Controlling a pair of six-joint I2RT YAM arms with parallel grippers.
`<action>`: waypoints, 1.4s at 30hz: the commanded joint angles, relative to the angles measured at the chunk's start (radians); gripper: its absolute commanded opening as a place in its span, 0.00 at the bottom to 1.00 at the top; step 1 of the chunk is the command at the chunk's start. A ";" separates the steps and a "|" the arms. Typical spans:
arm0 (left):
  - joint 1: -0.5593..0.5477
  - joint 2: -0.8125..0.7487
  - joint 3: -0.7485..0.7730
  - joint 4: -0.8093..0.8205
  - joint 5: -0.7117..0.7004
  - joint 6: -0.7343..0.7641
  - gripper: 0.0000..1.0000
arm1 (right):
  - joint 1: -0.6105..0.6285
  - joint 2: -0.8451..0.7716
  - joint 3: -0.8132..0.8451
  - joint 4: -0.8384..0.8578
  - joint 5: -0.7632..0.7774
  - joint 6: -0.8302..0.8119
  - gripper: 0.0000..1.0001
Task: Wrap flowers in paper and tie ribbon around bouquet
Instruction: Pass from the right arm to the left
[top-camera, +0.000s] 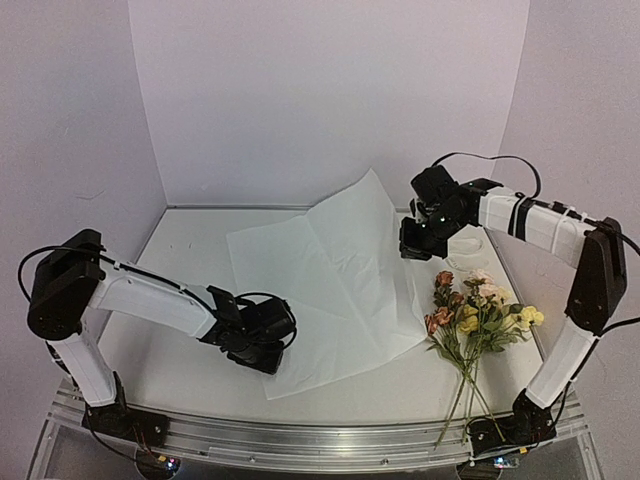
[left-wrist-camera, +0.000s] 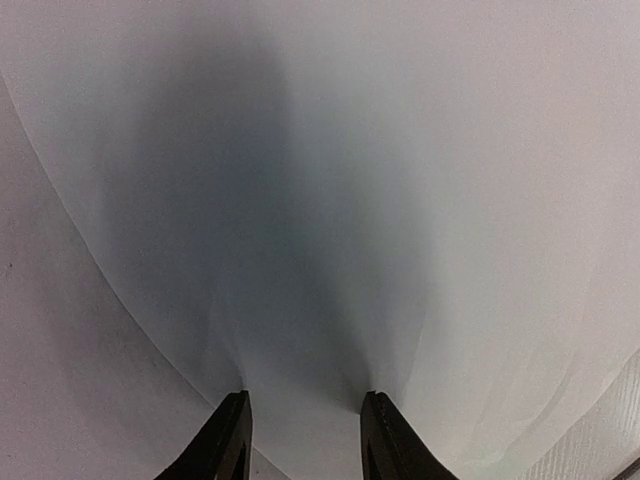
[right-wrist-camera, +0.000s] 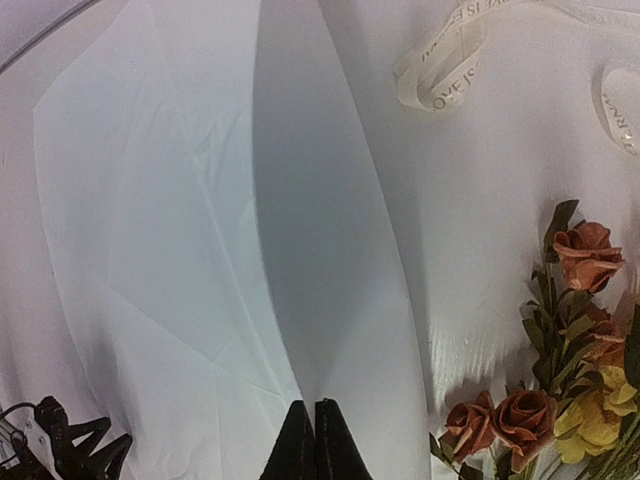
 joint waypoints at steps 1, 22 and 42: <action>-0.074 0.076 0.018 -0.216 -0.013 -0.080 0.38 | 0.002 0.050 0.079 0.002 0.031 -0.021 0.00; -0.118 -0.130 0.024 -0.275 0.037 -0.226 0.39 | 0.057 0.298 0.315 0.020 -0.094 -0.033 0.00; -0.051 -0.067 0.593 -0.042 -0.067 0.293 0.89 | 0.148 0.023 0.275 0.020 -0.011 0.476 0.00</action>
